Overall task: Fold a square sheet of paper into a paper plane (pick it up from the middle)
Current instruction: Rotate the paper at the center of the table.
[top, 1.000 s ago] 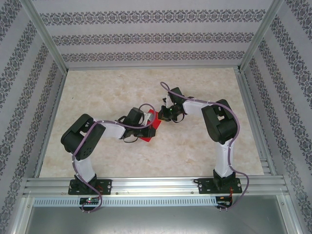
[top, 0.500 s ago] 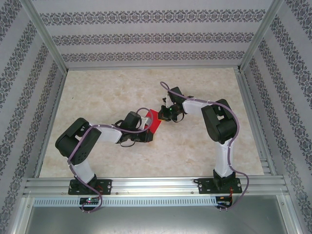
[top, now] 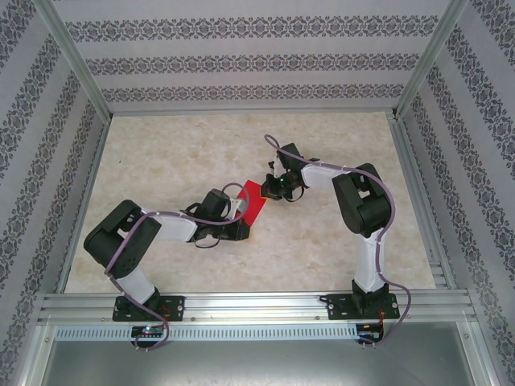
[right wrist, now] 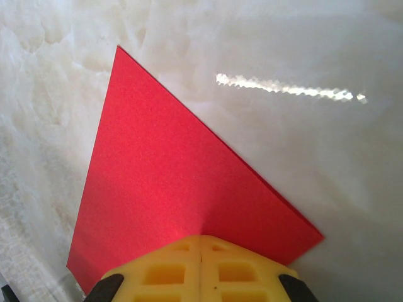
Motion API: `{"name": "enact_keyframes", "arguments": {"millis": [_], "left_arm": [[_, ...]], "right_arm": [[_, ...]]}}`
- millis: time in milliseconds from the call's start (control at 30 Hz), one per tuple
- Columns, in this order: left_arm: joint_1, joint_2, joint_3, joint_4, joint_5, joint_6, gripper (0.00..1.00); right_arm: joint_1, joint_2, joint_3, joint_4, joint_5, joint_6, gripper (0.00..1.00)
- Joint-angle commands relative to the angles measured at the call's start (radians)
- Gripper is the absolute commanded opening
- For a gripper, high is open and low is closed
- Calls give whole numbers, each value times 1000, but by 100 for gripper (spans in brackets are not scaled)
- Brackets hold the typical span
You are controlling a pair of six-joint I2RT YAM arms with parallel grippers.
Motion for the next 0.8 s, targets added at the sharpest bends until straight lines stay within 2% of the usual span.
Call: {"name": "enact_keyframes", "arguments": {"millis": [0, 67, 233, 333, 433, 600, 767], "left_arm": [[-20, -48, -3, -114, -12, -18, 0], [-20, -99, 10, -137, -38, -40, 0], [6, -260, 43, -289, -207, -72, 0], [53, -332, 47, -378, -299, -110, 3], [116, -362, 54, -477, -382, -150, 13], [236, -363, 21, -496, -359, -192, 29], [270, -369, 20, -505, -354, -201, 40]], "right_arm": [[-13, 17, -34, -42, 148, 1, 0], [-11, -21, -34, -31, 117, 7, 0], [32, -152, -28, -1, 82, 31, 0], [81, -197, -10, -14, 124, 54, 0], [149, -203, 9, -42, 214, 81, 0], [261, -137, 58, -72, 310, 143, 3], [332, -50, 130, -89, 313, 165, 3]]}}
